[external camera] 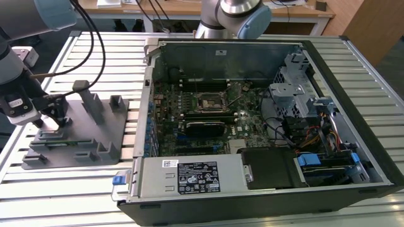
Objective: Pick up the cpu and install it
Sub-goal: 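Pick up the cpu and move it towards the insertion slot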
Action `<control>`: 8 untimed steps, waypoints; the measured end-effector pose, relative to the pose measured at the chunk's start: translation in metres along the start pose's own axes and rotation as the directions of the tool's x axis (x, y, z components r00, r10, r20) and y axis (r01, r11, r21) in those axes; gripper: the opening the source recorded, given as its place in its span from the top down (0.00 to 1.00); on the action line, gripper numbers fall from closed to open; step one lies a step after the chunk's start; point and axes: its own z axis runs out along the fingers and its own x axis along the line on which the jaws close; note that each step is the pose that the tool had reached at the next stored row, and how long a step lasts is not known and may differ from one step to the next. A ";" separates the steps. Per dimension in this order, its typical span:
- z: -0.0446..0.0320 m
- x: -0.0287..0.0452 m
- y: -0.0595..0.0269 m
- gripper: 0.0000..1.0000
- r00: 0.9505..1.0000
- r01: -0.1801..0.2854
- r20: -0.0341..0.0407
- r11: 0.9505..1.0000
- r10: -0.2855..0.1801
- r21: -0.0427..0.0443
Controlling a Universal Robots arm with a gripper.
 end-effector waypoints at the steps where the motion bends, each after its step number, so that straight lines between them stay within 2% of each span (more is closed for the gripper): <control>1: -0.0010 0.0000 0.0001 0.46 1.000 0.000 0.000 1.000 0.000 0.000; 8: -0.0083 0.0001 0.0004 0.46 1.000 0.000 0.000 1.000 0.000 0.000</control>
